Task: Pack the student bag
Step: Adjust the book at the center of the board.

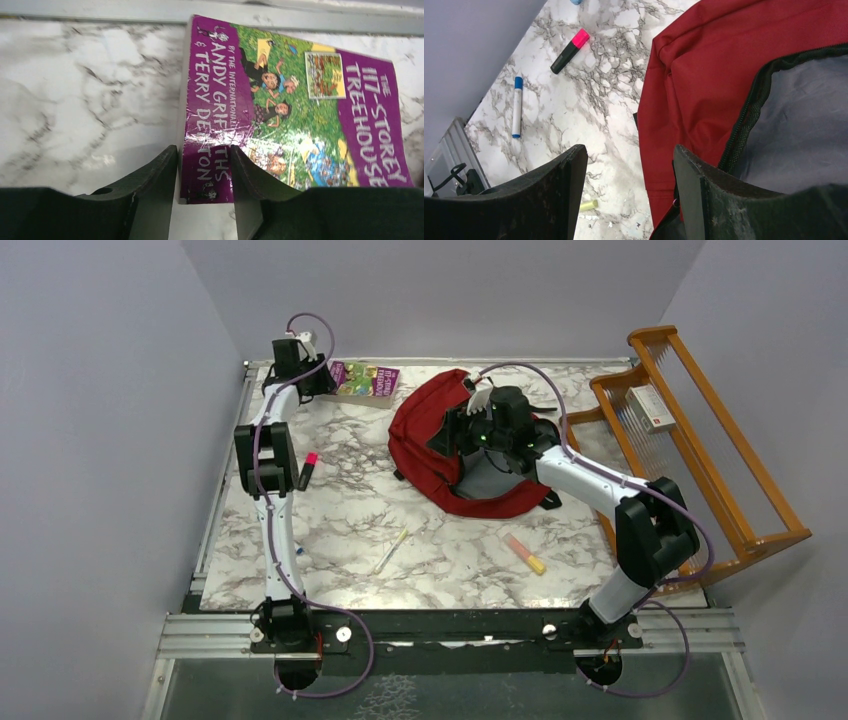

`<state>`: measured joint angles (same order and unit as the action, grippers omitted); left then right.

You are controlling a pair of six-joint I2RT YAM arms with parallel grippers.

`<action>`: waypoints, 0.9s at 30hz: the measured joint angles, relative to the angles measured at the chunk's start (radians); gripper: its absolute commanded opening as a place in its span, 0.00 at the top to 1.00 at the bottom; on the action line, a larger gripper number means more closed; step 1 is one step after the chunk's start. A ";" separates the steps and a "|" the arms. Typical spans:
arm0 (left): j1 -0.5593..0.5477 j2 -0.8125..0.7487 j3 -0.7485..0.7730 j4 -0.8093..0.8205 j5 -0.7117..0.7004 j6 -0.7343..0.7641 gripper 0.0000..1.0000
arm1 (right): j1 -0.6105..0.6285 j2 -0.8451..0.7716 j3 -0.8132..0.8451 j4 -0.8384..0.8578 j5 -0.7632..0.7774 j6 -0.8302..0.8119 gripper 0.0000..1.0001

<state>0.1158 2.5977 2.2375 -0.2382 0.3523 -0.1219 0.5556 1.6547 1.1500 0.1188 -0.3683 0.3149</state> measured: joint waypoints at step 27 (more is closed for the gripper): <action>-0.171 -0.476 -0.689 -0.029 -0.152 -0.057 0.46 | 0.000 -0.045 -0.060 0.012 0.001 0.026 0.32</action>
<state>-0.0555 2.1212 1.5486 -0.2676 0.2005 -0.1791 0.5556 1.6096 1.0901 0.1310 -0.3676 0.3405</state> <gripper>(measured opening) 0.436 0.681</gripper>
